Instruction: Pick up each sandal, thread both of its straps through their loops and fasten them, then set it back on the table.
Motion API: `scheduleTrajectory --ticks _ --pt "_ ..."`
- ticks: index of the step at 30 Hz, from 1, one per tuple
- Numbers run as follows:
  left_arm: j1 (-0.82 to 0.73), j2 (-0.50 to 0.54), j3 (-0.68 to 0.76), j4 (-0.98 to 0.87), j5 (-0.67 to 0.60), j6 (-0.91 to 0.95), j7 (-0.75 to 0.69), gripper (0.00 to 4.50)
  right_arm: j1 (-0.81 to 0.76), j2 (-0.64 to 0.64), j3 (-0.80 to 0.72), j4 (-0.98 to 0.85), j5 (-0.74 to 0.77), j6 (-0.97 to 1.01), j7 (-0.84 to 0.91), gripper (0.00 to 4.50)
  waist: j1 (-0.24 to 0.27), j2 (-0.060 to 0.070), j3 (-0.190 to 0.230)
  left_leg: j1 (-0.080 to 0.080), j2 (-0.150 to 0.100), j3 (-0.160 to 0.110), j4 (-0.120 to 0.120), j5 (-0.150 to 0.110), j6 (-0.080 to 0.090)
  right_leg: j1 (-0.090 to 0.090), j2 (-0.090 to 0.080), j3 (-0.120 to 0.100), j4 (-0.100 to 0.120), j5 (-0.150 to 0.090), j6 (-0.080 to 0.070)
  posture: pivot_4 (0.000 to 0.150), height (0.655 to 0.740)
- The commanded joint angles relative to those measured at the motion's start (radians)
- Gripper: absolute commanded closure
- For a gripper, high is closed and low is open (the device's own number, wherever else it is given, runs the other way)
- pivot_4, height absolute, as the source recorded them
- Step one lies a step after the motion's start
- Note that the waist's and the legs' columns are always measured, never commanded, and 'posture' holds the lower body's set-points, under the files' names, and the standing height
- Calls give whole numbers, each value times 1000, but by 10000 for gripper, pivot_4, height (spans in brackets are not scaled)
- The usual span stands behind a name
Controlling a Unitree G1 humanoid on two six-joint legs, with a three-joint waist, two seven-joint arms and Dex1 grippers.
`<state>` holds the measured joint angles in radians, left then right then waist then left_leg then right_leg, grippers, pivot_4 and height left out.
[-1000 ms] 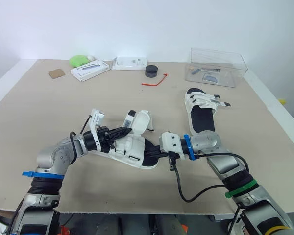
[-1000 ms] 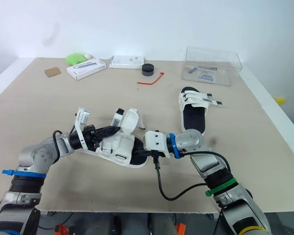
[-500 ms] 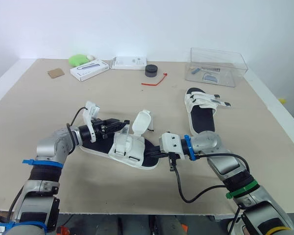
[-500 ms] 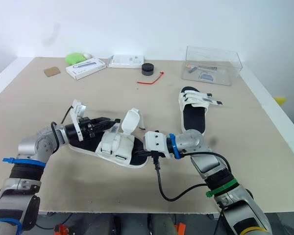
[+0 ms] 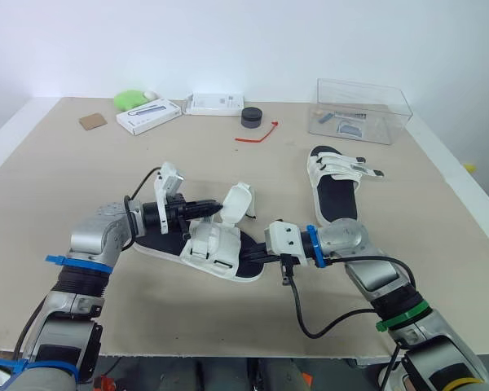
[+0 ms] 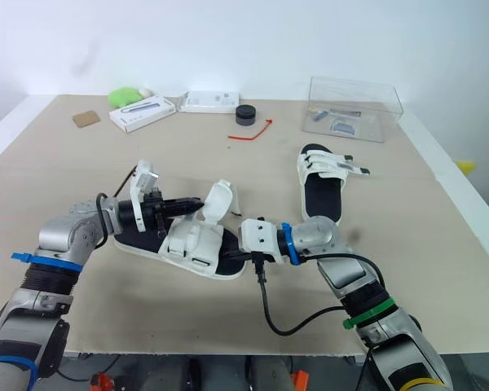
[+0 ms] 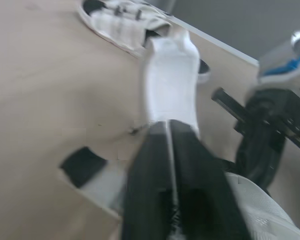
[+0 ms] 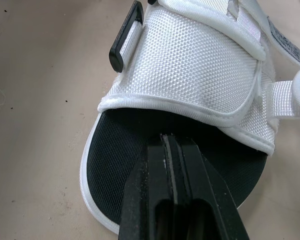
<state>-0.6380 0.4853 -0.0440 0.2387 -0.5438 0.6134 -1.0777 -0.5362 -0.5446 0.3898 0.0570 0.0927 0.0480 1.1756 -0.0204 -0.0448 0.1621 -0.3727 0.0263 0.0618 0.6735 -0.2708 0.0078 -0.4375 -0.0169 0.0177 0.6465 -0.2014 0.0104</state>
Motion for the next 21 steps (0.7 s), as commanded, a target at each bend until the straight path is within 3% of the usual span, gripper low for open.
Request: scheduleTrajectory --ticks 1,8,21 --pt "-66 26 -45 191 78 -15 -68 44562 23 -25 20 17 -51 15 2 45000 0 0 0 0 0 0 0 0 0 0 0 0 0 0 0 1500 7400" --pt "-152 4 -33 354 142 -82 -103 44562 31 -33 16 7 -51 19 0 45000 0 0 0 0 0 1 0 0 1 0 0 -2 0 -1 1 1500 7400" --pt "-155 44 -31 447 223 -119 -150 44562 23 -26 17 17 -51 19 -9 45000 0 0 0 1 0 1 0 0 1 1 0 -1 0 0 1 1500 7400"
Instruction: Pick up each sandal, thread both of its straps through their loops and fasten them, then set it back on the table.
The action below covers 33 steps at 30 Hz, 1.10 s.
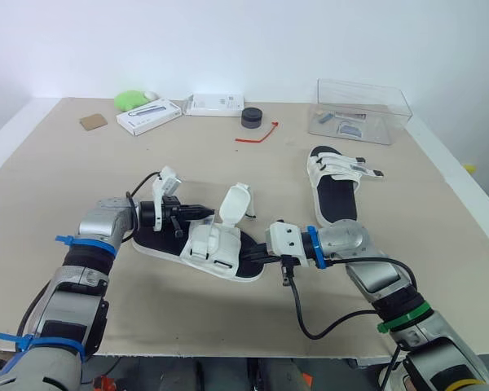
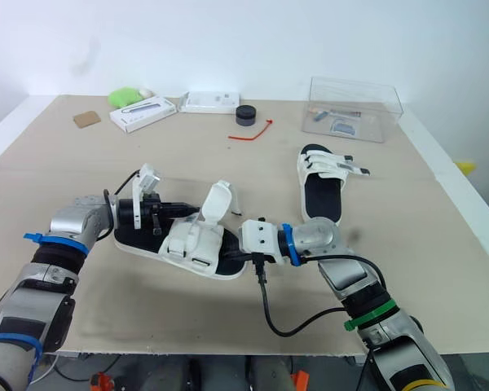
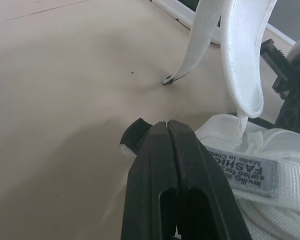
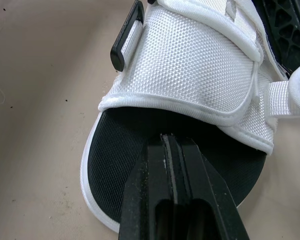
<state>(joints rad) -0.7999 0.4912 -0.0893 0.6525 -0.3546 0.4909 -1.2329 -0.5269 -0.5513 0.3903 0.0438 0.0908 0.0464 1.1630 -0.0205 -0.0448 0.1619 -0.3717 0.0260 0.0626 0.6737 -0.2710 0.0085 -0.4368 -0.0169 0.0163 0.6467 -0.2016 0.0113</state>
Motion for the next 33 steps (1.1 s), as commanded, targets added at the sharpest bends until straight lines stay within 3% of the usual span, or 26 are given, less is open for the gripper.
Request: scheduleTrajectory --ticks 1,19,26,33 --pt "7 40 15 34 34 5 4 44562 12 -19 17 32 -48 20 3 45000 0 0 0 0 0 0 0 0 0 0 0 0 0 0 0 1500 7400" --pt "210 151 60 -417 -94 314 -17 44562 -65 24 6 160 -65 -67 -17 45000 -3 0 0 1 2 1 0 1 0 -1 2 1 1 1 -1 1500 7400" --pt "189 149 101 -463 -104 315 35 44562 -63 33 11 165 -66 -75 -14 45000 -4 0 0 1 2 1 0 1 0 -1 2 1 1 1 -2 1500 7400" --pt "105 163 139 -508 -194 405 43 44562 -46 28 11 151 -67 -75 -11 45000 -5 0 0 0 4 0 0 1 0 -2 3 2 1 1 -3 1500 7400"
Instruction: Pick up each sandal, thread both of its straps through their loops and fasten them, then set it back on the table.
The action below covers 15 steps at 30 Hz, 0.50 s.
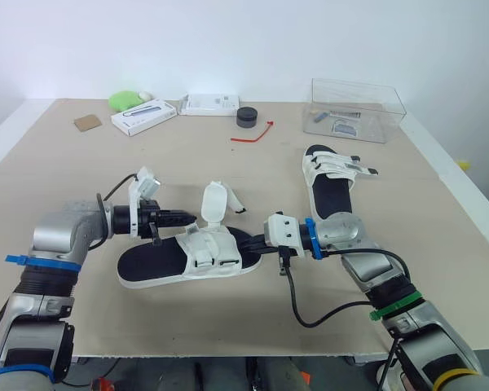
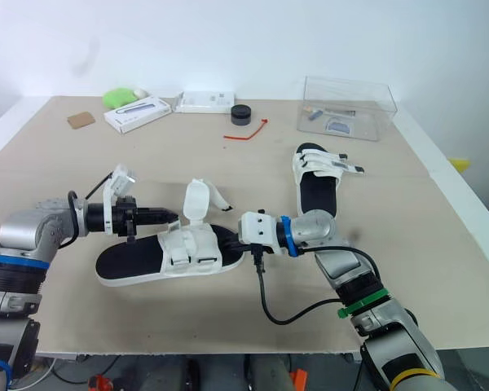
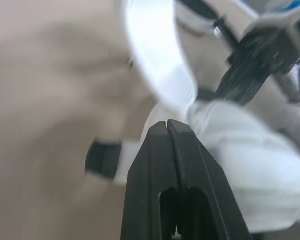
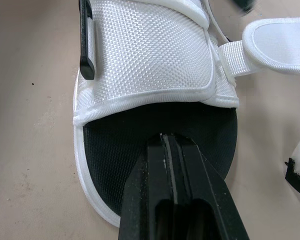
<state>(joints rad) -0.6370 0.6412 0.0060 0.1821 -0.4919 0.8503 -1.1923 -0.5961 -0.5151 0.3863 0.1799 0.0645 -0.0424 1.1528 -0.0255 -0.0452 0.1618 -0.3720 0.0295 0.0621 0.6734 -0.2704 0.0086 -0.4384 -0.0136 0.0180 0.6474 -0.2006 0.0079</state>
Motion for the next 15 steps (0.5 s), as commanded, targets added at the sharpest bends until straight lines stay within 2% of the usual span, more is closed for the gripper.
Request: scheduleTrajectory --ticks 1,2,4,5,7,9,13,15 --pt "-73 8 57 -28 -72 63 13 44562 25 -9 15 13 -41 15 -1 45000 0 0 0 0 0 0 0 0 0 0 0 0 0 0 0 1500 7400" --pt "-88 1 71 -12 -87 78 26 39716 26 -10 15 11 -41 15 -1 45000 0 0 0 0 0 0 0 0 0 0 0 0 0 0 0 1500 7400" --pt "-109 -10 95 14 -116 118 50 34131 27 -11 15 9 -42 15 -1 45000 0 0 0 0 0 1 0 0 0 0 0 0 0 0 0 1500 7400" --pt "-119 -13 111 34 -144 167 57 28144 28 -11 14 8 -42 15 -2 45000 0 0 0 0 0 1 0 0 0 0 0 0 0 0 0 1500 7400" --pt "-141 -26 157 83 -211 280 73 19210 30 -12 13 5 -43 16 -4 45000 -1 0 0 0 0 1 0 0 0 0 0 0 0 0 0 1500 7400" --pt "-144 -29 164 100 -228 313 78 12735 32 -13 12 2 -44 17 -6 45000 -1 0 0 0 0 1 0 0 0 0 1 0 0 0 0 1500 7400" --pt "-163 -36 169 138 -240 341 103 1629 38 -17 11 -2 -46 15 -6 45000 -1 0 0 0 0 1 0 0 0 0 0 0 0 0 0 1500 7400" --pt "-175 -38 163 170 -226 337 122 756 40 -18 10 -4 -47 14 -7 45000 0 0 0 0 0 0 0 0 0 0 0 0 0 0 0 1500 7400"
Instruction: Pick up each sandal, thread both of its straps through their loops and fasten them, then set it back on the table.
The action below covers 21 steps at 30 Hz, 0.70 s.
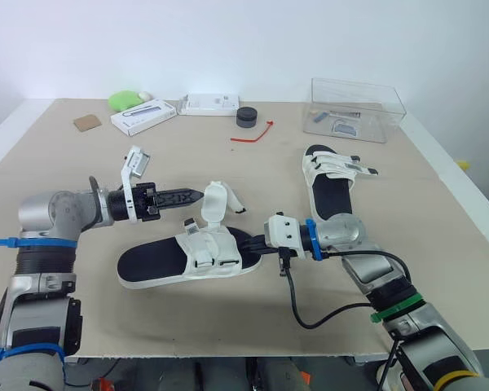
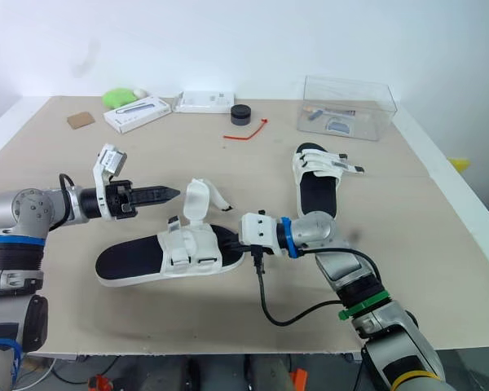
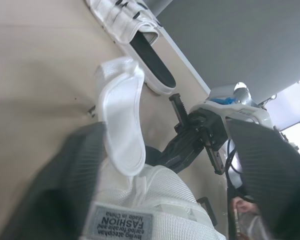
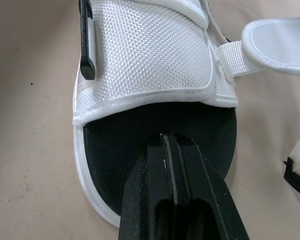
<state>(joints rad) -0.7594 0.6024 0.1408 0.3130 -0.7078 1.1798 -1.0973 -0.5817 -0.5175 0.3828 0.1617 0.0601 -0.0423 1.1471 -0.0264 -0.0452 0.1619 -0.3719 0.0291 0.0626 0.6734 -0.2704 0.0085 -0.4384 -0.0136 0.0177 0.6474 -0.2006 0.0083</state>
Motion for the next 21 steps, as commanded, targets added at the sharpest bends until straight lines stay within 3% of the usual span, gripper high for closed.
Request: scheduleTrajectory --ticks 1,14,21 --pt "-53 -1 11 54 5 -8 26 756 27 -16 14 12 -43 14 -1 45000 1 0 0 0 0 0 0 0 0 0 0 0 0 0 0 1500 7400" --pt "-112 -85 -150 163 50 -47 -72 756 29 -20 14 2 -49 16 -4 45000 1 0 0 0 -1 0 0 0 0 0 -1 0 0 0 0 1500 7400" --pt "-178 -122 -132 215 22 -24 -112 756 34 -23 13 -6 -50 22 -11 45000 1 -1 0 -1 -1 0 0 0 0 0 0 0 0 0 0 1500 7400"
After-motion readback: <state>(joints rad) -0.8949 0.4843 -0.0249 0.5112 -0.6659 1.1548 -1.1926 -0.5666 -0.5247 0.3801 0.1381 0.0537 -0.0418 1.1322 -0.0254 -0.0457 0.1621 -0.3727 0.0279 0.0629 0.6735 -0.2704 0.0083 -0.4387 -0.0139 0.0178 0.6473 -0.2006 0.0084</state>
